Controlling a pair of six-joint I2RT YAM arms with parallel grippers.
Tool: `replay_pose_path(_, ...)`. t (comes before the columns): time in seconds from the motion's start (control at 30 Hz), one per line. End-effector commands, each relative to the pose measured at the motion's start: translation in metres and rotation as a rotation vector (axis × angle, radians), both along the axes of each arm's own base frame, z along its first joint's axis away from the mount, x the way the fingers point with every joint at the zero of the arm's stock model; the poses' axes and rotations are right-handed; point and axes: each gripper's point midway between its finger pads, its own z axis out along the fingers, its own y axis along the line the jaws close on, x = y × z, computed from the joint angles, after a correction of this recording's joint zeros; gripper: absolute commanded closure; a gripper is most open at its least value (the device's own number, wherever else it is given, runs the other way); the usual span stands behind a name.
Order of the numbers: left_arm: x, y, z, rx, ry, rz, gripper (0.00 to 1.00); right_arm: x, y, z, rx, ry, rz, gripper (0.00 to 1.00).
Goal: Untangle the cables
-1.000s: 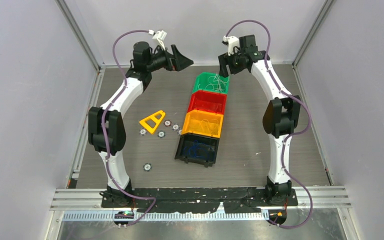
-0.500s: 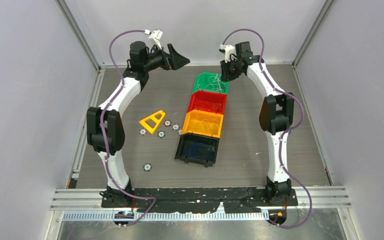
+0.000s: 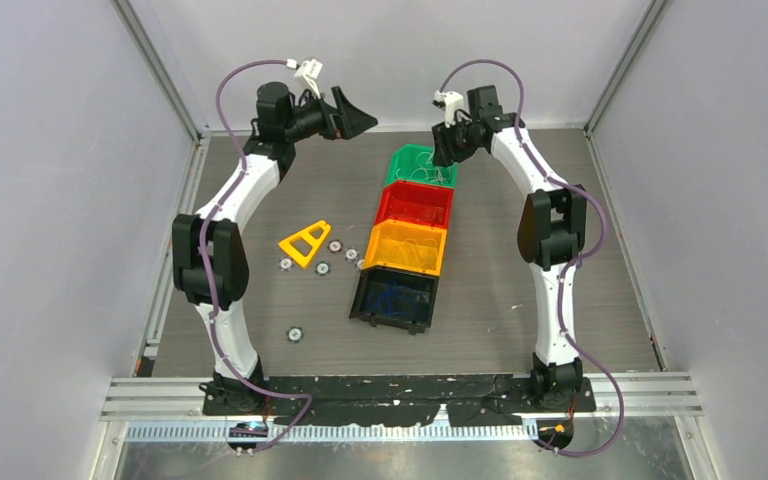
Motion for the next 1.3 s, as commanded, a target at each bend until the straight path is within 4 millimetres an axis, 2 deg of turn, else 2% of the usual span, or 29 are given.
replay_pose_path(0.0,-0.003,0.004,0.033,-0.021,-0.082,-0.010,0.00,0.014,0.014,0.034,-0.007,-0.120,0.019,0.55)
replay_pose_path(0.03,-0.003,0.004,0.033,-0.021,-0.081,-0.008,0.00,0.015,0.014,0.023,-0.027,-0.099,0.012,0.58)
replay_pose_path(0.07,-0.002,0.005,0.033,-0.021,-0.079,-0.006,0.00,0.017,0.015,0.021,-0.033,-0.101,0.007,0.59)
replay_pose_path(0.17,-0.001,0.009,0.033,-0.022,-0.076,0.007,0.00,0.022,0.009,0.000,-0.075,-0.080,-0.030,0.69)
replay_pose_path(0.3,0.000,0.016,0.035,-0.030,-0.069,0.024,0.01,0.023,0.005,-0.023,-0.107,-0.042,-0.061,0.77)
replay_pose_path(0.33,0.001,0.017,0.035,-0.034,-0.065,0.027,0.01,0.026,0.007,-0.017,-0.109,-0.056,-0.057,0.77)
replay_pose_path(0.37,0.001,0.018,0.036,-0.037,-0.066,0.029,0.00,0.024,0.009,-0.025,-0.124,-0.037,-0.055,0.79)
replay_pose_path(0.47,0.004,0.020,0.037,-0.045,-0.063,0.037,0.00,0.025,0.011,-0.025,-0.162,-0.049,-0.053,0.79)
replay_pose_path(0.57,0.007,0.022,0.038,-0.054,-0.060,0.046,0.01,0.017,0.019,-0.034,-0.211,-0.032,-0.018,0.79)
replay_pose_path(0.6,0.008,0.024,0.037,-0.057,-0.055,0.052,0.00,0.010,0.023,-0.043,-0.235,-0.008,0.009,0.80)
replay_pose_path(0.63,0.009,0.024,0.037,-0.061,-0.052,0.055,0.00,0.012,0.027,-0.040,-0.242,-0.019,0.020,0.80)
replay_pose_path(0.67,0.010,0.026,0.037,-0.064,-0.051,0.058,0.00,0.007,0.029,-0.048,-0.269,-0.001,0.041,0.81)
replay_pose_path(0.7,0.011,0.027,0.037,-0.066,-0.049,0.061,0.00,0.009,0.032,-0.044,-0.273,-0.015,0.046,0.81)
replay_pose_path(0.8,0.012,0.030,0.036,-0.068,-0.047,0.065,0.00,0.002,0.040,-0.049,-0.297,-0.009,0.095,0.83)
replay_pose_path(0.87,0.012,0.030,0.036,-0.069,-0.048,0.064,0.00,-0.003,0.045,-0.046,-0.283,-0.019,0.128,0.80)
replay_pose_path(0.93,0.011,0.031,0.036,-0.070,-0.048,0.062,0.00,-0.006,0.051,-0.034,-0.255,-0.048,0.153,0.76)
replay_pose_path(1.03,0.010,0.030,0.037,-0.074,-0.052,0.053,0.00,-0.008,0.062,-0.004,-0.215,-0.112,0.188,0.67)
replay_pose_path(1.27,0.012,0.028,0.043,-0.079,-0.069,0.044,0.00,-0.008,0.055,0.042,-0.219,-0.213,0.172,0.53)
